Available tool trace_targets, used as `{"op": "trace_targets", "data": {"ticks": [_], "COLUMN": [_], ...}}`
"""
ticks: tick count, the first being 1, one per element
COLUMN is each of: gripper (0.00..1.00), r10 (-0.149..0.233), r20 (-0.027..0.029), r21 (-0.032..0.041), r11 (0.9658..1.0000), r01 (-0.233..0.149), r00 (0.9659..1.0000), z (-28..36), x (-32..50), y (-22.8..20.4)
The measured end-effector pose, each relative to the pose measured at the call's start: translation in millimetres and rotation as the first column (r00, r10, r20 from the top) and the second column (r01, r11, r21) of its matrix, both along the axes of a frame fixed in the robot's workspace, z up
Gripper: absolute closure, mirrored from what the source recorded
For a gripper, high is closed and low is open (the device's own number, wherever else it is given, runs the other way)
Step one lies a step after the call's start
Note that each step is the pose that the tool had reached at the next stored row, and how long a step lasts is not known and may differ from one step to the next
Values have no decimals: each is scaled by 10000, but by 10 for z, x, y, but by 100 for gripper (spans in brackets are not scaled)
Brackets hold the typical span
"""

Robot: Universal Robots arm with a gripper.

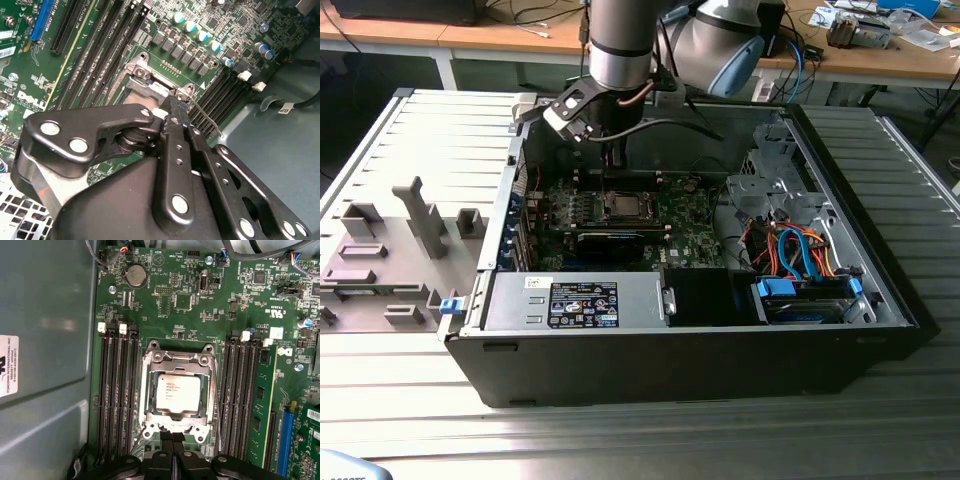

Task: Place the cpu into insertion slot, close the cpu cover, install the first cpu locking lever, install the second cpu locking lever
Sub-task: 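Close the cpu cover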

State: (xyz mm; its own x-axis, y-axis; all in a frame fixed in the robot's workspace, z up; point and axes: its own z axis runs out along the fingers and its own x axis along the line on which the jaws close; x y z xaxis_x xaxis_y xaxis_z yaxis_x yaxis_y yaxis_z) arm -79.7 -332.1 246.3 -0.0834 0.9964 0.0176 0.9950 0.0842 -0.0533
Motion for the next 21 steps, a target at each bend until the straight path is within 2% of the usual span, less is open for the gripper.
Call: {"op": "trace_targets", "data": {"ticks": [21], "gripper": [89], "r10": [0], "r20": [0], "r21": [0], "r11": [10000], "r01": [0], "r00": [10000], "z": [-8], "x": [-125], "y": [0]}}
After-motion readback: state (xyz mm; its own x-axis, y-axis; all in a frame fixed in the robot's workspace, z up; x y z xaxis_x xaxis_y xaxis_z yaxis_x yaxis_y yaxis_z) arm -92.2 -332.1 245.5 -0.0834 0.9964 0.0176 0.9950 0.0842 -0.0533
